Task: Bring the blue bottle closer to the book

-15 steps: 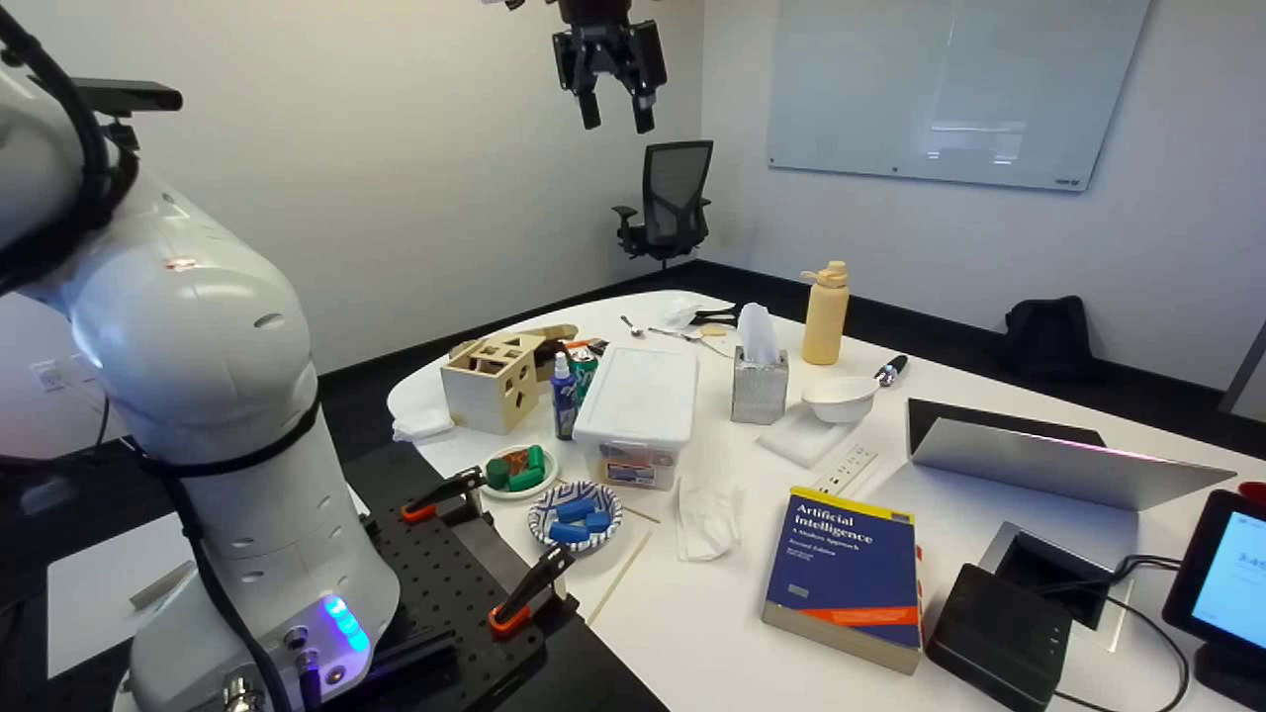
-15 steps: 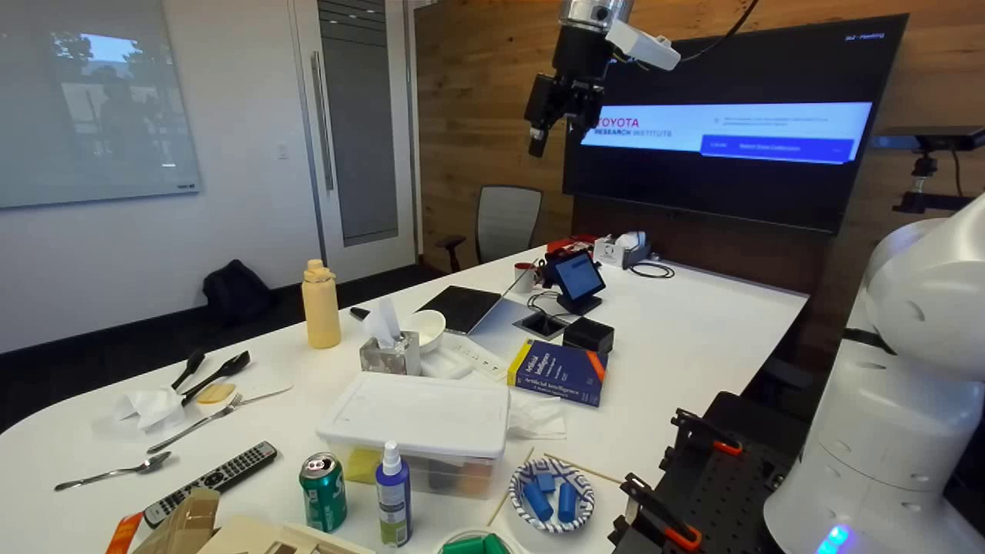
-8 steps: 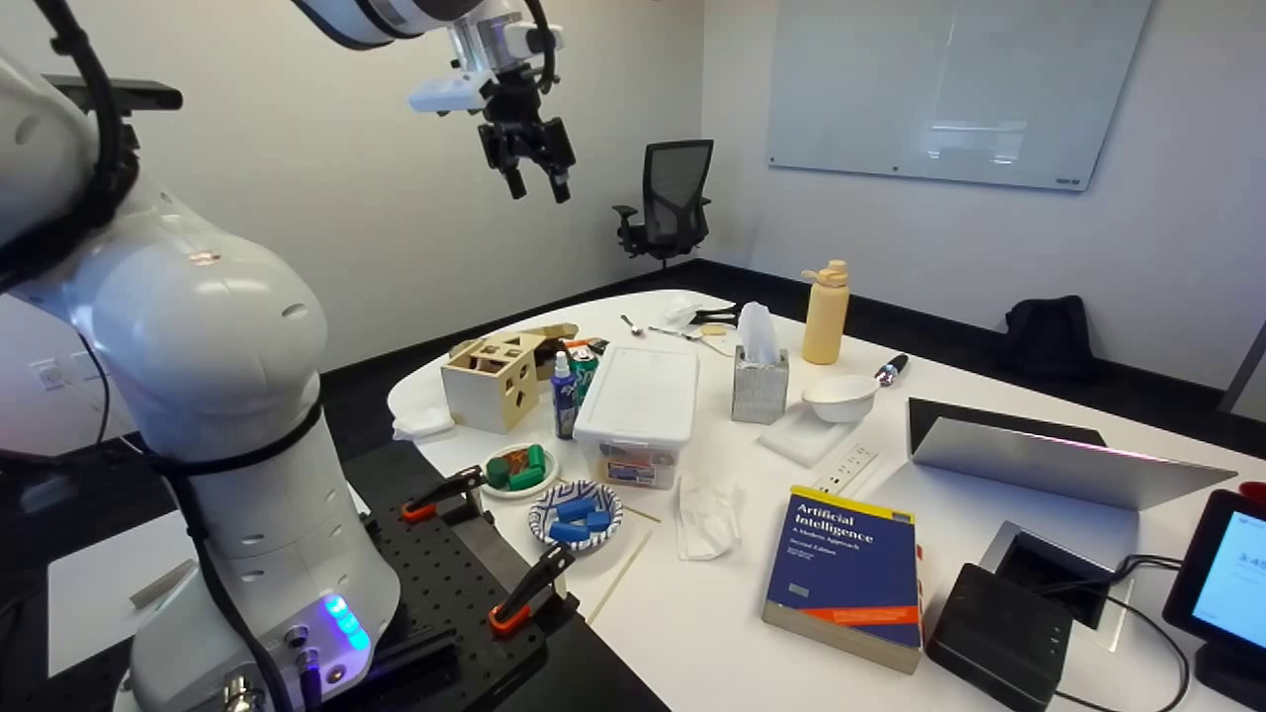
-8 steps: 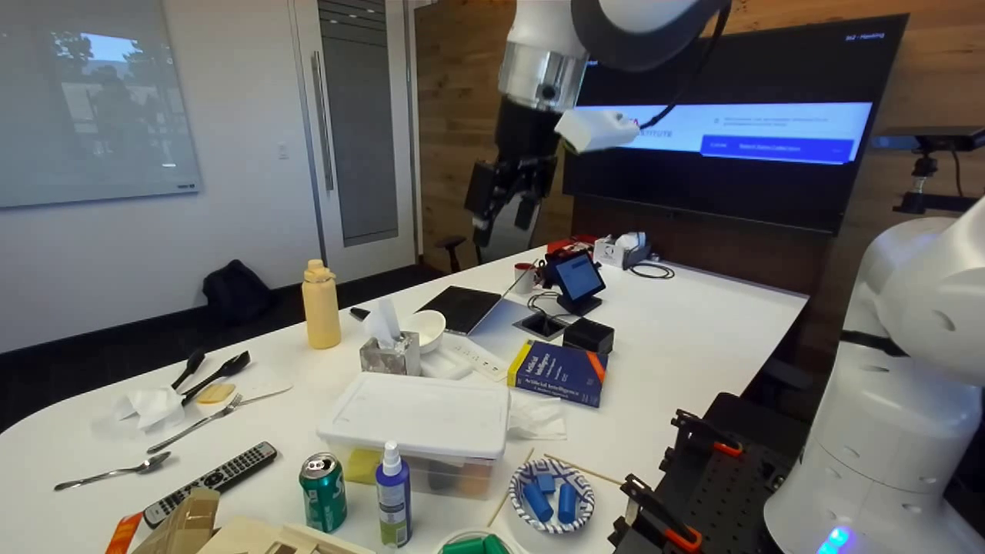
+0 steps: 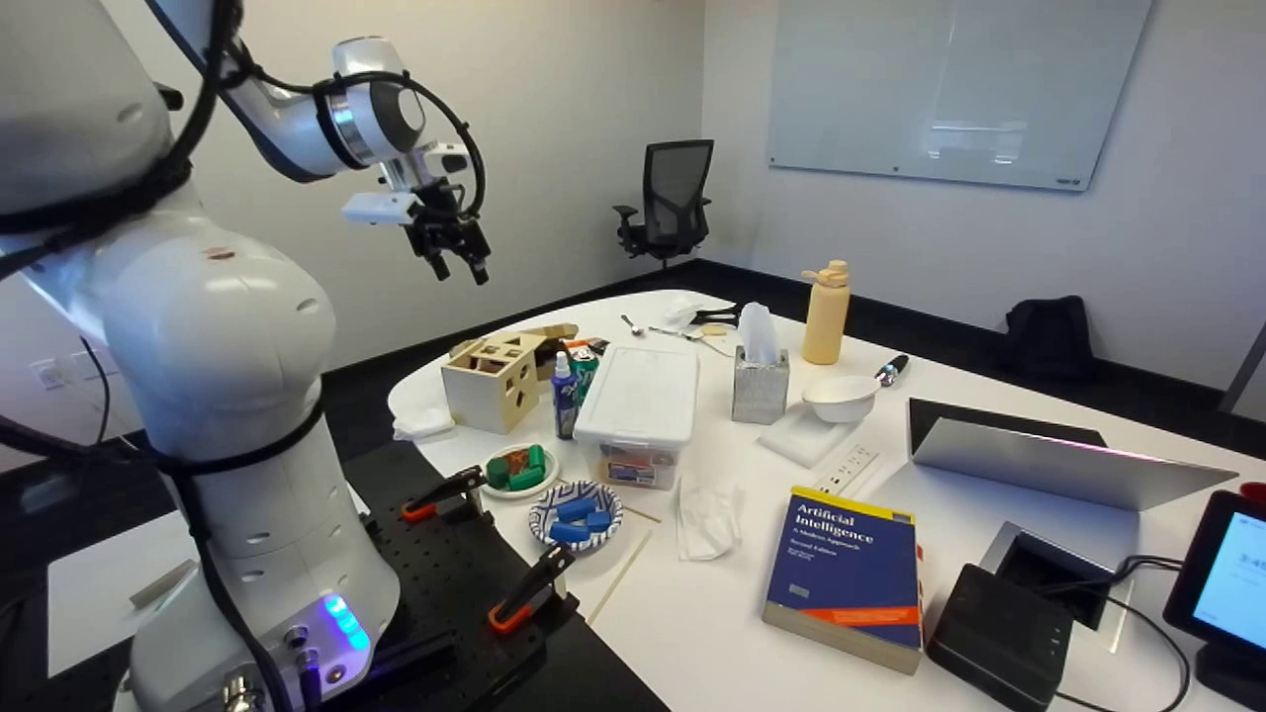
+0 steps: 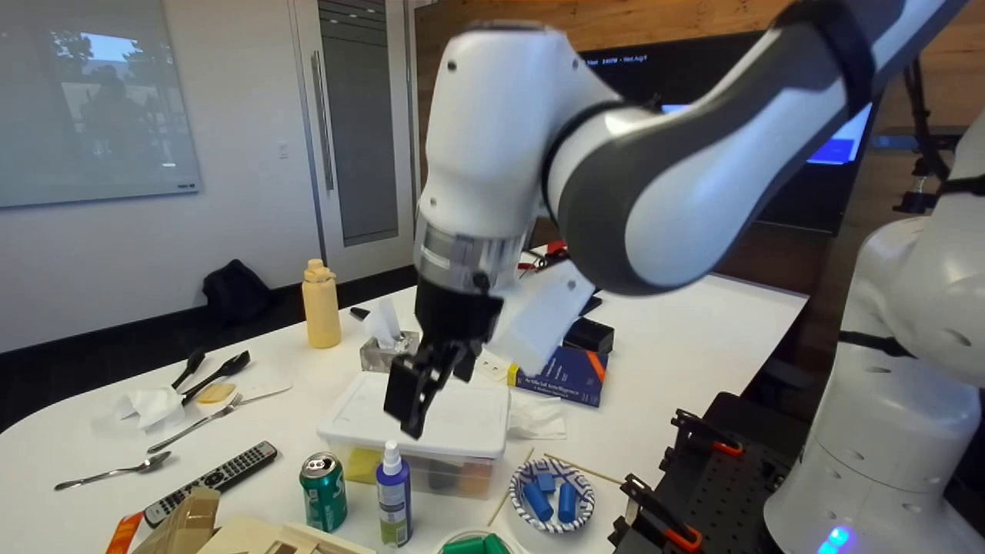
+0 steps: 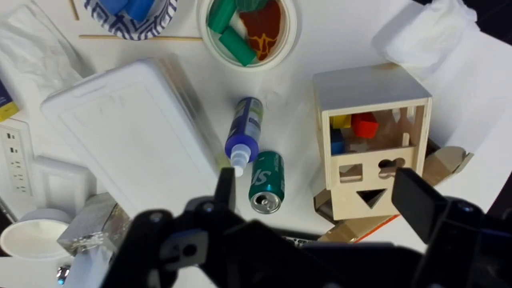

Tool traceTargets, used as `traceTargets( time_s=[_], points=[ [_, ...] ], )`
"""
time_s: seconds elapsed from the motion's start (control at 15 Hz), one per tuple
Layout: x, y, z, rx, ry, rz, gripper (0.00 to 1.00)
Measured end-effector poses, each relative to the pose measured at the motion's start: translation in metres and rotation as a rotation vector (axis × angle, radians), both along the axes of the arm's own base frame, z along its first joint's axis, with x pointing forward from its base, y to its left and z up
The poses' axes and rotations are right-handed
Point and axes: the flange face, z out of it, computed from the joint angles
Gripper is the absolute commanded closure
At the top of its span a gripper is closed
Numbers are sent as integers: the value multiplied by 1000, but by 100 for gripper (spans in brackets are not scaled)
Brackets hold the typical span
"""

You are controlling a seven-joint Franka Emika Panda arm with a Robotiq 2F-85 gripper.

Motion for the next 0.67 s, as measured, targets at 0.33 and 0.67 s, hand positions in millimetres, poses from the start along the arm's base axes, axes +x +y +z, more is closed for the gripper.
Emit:
traceTargets(
  time_s=[0.33, 0.67],
  points=[
    [34, 7, -75, -58, 12, -17, 0],
    [102, 0, -130, -51, 48, -85, 0]
  ],
)
